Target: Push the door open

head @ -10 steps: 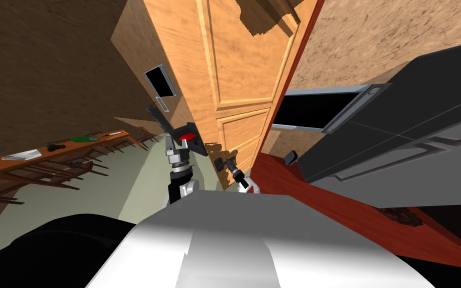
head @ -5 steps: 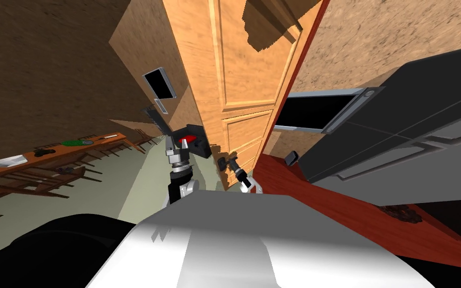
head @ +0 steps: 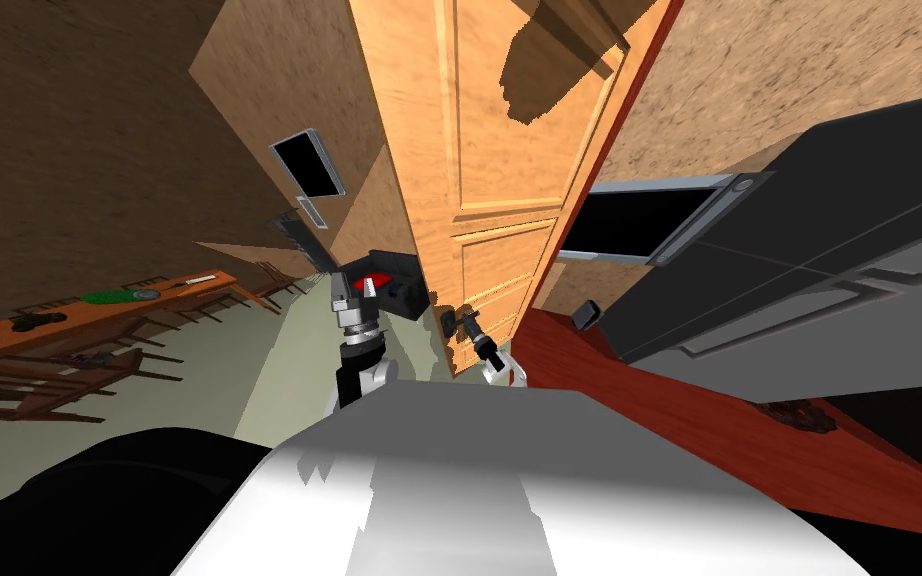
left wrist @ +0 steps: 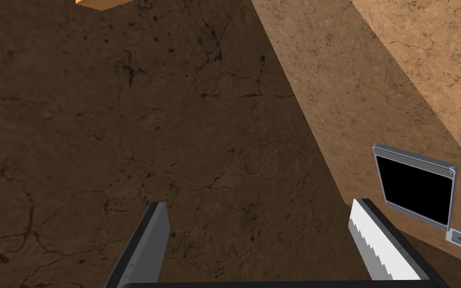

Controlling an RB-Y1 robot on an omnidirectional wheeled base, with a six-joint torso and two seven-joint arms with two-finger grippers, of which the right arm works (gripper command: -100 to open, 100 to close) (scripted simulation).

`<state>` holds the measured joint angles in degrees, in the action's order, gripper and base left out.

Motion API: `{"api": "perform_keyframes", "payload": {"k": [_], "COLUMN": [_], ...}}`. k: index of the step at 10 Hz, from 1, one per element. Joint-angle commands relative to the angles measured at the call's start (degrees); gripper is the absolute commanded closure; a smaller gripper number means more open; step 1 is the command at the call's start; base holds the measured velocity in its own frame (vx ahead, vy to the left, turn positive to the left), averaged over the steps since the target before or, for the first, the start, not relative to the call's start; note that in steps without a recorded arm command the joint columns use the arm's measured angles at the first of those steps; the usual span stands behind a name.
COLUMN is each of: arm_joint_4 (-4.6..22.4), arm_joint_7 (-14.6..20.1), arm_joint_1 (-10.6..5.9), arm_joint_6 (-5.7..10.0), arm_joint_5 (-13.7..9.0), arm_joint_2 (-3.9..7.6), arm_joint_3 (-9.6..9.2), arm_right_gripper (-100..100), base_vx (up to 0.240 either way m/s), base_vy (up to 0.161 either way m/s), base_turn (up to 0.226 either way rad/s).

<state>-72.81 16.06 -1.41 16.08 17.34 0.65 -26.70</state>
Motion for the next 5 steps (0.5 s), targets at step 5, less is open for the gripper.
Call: {"api": "perform_keyframes", "payload": {"k": [5], "arm_joint_4": [0.9], "arm_joint_7": [-0.9], "arm_joint_1": [-0.9], "arm_joint_6": [0.12], "arm_joint_5": [-0.8], "arm_joint_2": [0.1], "arm_joint_3": [3.33], "arm_right_gripper": [100], "base_vx": [0.065], "base_vy": [0.136], "base_turn": [-0.067]}}
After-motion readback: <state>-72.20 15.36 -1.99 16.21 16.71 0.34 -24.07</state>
